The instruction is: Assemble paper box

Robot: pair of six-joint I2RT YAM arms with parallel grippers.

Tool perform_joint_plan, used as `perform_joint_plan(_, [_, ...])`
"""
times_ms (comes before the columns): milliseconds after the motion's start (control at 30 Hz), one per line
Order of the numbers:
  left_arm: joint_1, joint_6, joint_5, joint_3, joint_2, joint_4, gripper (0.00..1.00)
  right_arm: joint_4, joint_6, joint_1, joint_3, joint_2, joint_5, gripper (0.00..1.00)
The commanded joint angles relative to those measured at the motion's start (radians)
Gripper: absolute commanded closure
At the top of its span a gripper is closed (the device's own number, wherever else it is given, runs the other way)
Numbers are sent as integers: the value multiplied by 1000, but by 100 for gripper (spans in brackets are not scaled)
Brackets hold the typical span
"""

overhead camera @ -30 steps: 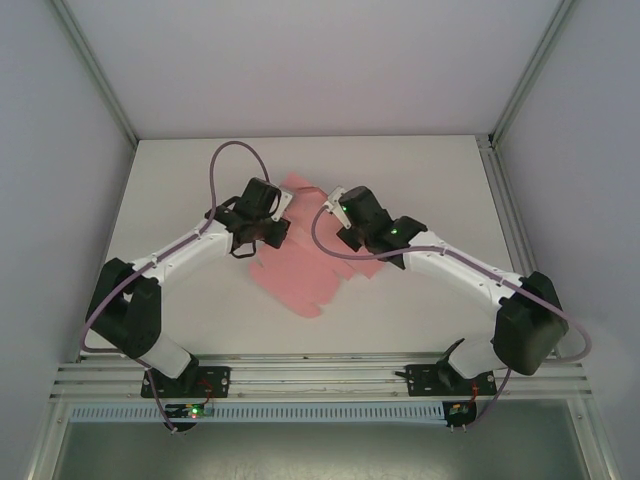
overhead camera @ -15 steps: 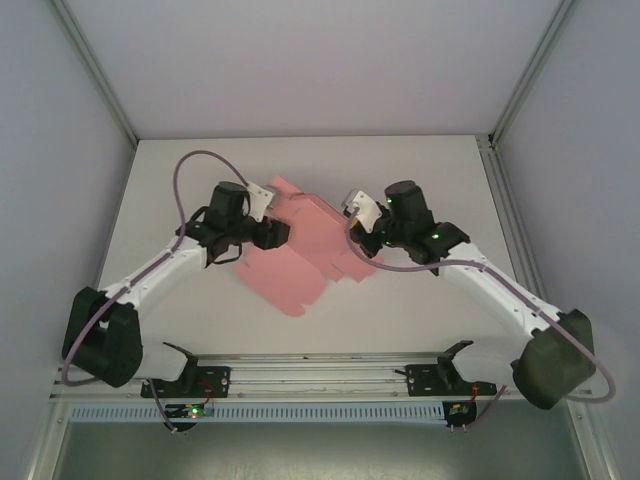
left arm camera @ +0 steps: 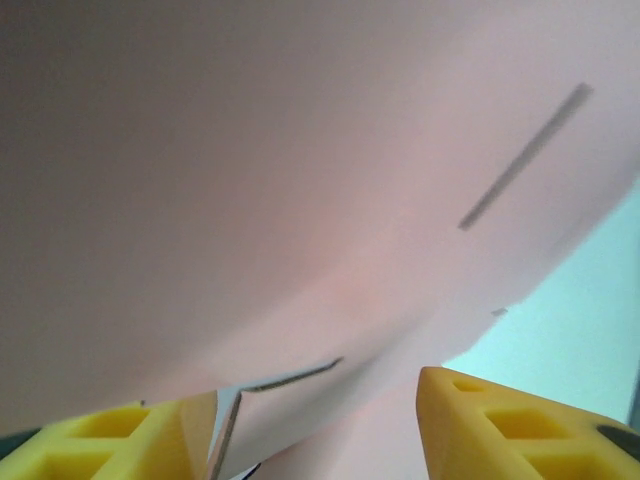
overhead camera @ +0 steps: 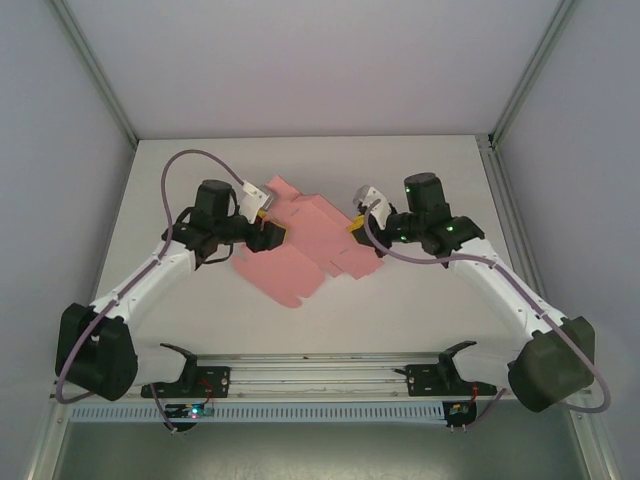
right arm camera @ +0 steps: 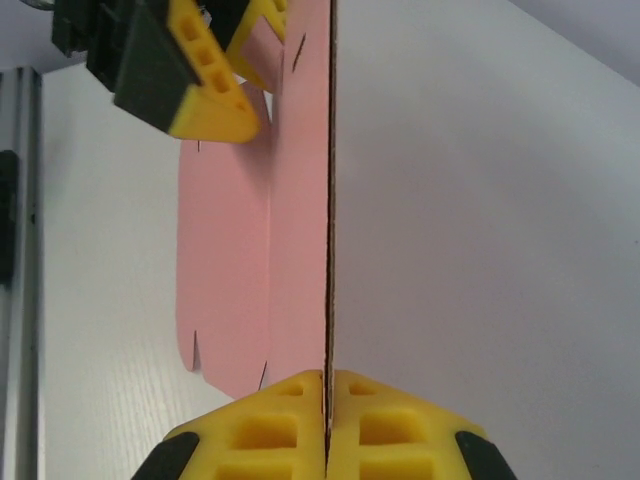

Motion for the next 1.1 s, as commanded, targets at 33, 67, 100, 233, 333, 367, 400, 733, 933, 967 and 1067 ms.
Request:
perform_joint_plan(33, [47,56,255,-2,-64,28,35,-170,-195,-69,92,52,-298,100])
perform_joint_plan(67, [54,75,283,19,-58,-7,32,-221,-234,-74,115,70,-314,100])
perform_joint_plan(100, [57,111,274,56,-44,-81,31,-297,-296,-75,143,92,-325,100])
perform_joint_plan(233, [92,200,294,159,21,-282,33,-381,-364,-78,190,150,-360,100])
perform_joint_plan(333, [121,230,316,150,17,-307,34,-376,-356,-91,206,169,-359,100])
perform_joint_plan(367, [125,234,316,140,11,-306,34,-382,-353,-98,213,173,-362,100])
perform_joint_plan(400, [126,238,317,130,5,-306,34,-383,-351,-109,219,173,-363,100])
perform_joint_plan(733, [124,218,356,101,8,-272,51,-361,-312,-144,253,208,-391,100])
perform_joint_plan(933, [125,189,358,126,35,-233,52,-359,-313,-141,245,210,-384,100])
perform_joint_plan(967, [124,187,354,136,42,-239,52,-357,-310,-141,244,211,-381,100])
perform_joint_plan(1067, [124,194,342,157,57,-271,57,-358,-310,-141,242,213,-370,100])
